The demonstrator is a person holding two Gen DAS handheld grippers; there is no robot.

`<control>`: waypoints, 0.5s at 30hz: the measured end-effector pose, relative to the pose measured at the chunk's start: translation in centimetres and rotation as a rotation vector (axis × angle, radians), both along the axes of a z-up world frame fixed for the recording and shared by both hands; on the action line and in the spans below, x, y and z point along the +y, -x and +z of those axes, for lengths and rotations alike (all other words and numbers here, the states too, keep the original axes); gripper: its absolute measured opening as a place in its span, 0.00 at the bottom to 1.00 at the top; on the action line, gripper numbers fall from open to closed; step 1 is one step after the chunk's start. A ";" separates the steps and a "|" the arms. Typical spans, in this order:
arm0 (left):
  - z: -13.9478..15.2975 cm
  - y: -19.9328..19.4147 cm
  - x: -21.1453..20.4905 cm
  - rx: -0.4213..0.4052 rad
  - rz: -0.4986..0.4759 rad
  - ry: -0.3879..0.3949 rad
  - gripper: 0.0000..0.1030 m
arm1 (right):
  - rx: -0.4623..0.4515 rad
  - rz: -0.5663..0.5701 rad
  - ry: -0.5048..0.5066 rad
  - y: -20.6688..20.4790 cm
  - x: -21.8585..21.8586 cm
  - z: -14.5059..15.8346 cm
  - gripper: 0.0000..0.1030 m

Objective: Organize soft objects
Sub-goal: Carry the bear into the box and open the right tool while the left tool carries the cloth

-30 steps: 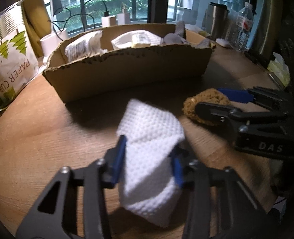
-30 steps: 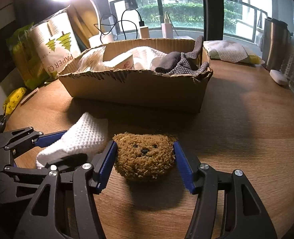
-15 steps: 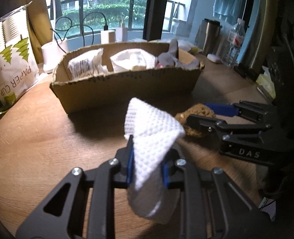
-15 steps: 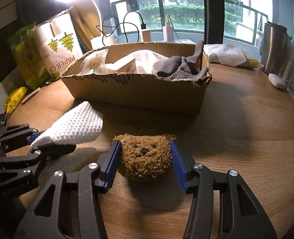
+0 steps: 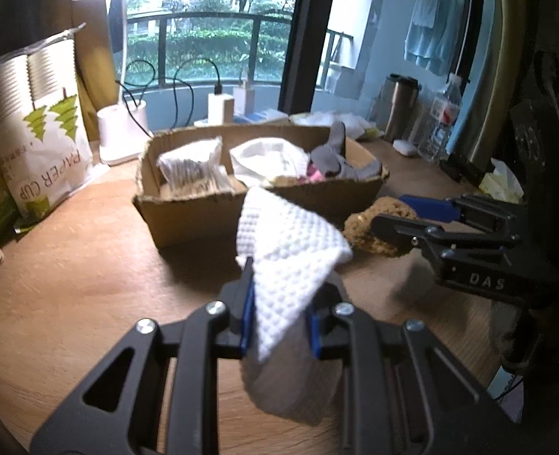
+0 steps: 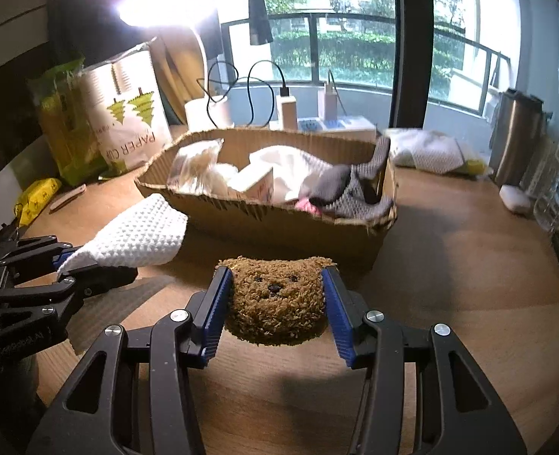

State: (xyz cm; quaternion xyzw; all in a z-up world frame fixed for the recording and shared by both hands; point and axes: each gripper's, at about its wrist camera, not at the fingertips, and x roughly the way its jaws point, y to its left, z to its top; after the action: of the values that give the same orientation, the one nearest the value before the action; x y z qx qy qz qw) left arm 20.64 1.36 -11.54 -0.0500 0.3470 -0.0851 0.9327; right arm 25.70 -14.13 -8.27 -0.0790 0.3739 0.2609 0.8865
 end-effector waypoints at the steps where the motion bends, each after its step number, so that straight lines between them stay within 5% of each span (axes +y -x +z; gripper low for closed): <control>1: 0.2 0.0 0.2 -0.006 0.002 0.000 0.22 | -0.005 -0.001 0.000 -0.1 0.1 0.3 0.50; 15: 2.7 0.1 4.0 -0.075 0.074 0.025 0.22 | -0.073 -0.003 0.009 -2.6 1.6 3.6 0.50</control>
State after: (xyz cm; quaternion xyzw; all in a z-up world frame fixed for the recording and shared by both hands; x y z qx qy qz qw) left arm 20.56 5.40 -8.80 -0.0712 0.3085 -0.0569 0.9468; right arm 28.32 -12.48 -4.71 -0.0921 0.3426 0.2549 0.8995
